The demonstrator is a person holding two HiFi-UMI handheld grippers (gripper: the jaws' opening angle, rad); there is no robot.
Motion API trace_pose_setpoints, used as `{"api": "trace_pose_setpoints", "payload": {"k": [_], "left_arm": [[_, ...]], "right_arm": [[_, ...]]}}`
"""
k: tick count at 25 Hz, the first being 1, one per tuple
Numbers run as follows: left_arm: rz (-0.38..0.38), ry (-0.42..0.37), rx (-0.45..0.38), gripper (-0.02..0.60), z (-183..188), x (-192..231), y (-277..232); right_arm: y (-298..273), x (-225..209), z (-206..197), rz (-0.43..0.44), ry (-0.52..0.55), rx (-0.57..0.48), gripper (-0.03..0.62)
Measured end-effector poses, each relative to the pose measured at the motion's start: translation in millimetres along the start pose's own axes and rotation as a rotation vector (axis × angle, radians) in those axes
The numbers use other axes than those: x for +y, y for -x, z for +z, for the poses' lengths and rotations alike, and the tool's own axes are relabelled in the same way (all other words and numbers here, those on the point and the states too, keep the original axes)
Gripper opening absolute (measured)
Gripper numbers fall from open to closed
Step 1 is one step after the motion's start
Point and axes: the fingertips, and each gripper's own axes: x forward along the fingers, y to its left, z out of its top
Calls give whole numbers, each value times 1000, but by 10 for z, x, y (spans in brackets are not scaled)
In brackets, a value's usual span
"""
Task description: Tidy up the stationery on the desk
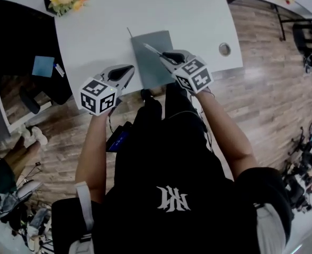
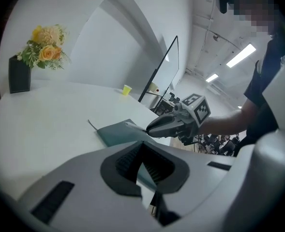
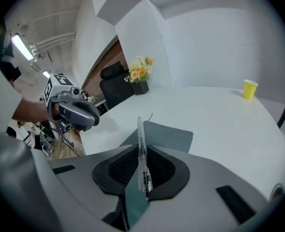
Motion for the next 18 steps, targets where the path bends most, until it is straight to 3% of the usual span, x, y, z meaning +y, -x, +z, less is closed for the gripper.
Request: {"api": "trace_pose_setpoints", "payload": {"k": [4, 10, 18], "left_arm": [[0, 3, 7, 3, -110, -3, -73], [-3, 31, 0, 3, -207, -40, -103], [-12, 37, 6, 3, -257, -70, -133]], "right_arm": [[-97, -3, -170, -40, 14, 31, 75], [-189, 50, -266, -74, 114, 64, 75], [-269, 25, -292, -93, 126, 87, 75]]}}
